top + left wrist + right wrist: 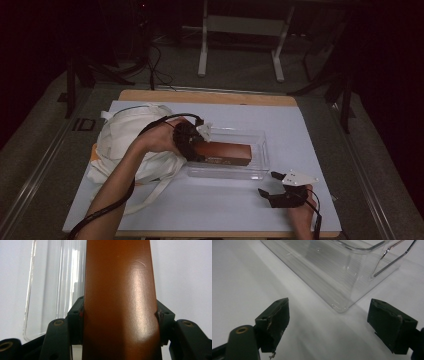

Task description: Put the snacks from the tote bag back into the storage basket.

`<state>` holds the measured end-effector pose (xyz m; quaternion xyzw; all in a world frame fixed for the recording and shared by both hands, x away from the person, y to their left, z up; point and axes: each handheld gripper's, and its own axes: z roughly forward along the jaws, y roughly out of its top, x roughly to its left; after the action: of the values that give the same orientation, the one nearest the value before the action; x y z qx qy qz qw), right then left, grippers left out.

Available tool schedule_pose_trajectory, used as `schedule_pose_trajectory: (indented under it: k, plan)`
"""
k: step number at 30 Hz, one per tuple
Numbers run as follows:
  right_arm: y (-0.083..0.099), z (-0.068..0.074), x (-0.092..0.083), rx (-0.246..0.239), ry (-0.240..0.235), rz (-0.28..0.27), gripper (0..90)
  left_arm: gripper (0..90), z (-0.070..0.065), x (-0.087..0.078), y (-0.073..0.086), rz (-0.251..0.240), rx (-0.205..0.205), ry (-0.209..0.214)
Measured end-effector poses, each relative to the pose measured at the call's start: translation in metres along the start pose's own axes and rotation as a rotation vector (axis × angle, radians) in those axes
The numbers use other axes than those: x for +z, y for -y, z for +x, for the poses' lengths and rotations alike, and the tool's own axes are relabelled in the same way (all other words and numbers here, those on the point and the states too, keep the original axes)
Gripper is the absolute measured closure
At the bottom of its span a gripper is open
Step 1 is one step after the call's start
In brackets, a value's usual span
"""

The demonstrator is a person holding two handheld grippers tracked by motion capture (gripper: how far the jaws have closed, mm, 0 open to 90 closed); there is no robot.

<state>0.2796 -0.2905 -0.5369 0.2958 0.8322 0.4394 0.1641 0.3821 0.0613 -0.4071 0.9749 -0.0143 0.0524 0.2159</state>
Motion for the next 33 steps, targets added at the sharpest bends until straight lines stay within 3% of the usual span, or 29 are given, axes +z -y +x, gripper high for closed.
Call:
schedule_pose_trajectory:
  k: [33]
  plan:
    - [0.000, 0.000, 0.001, -0.003, -0.002, 0.003, 17.9, 42.9, -0.002, 0.018, -0.011, 0.045, 0.017, 0.030]
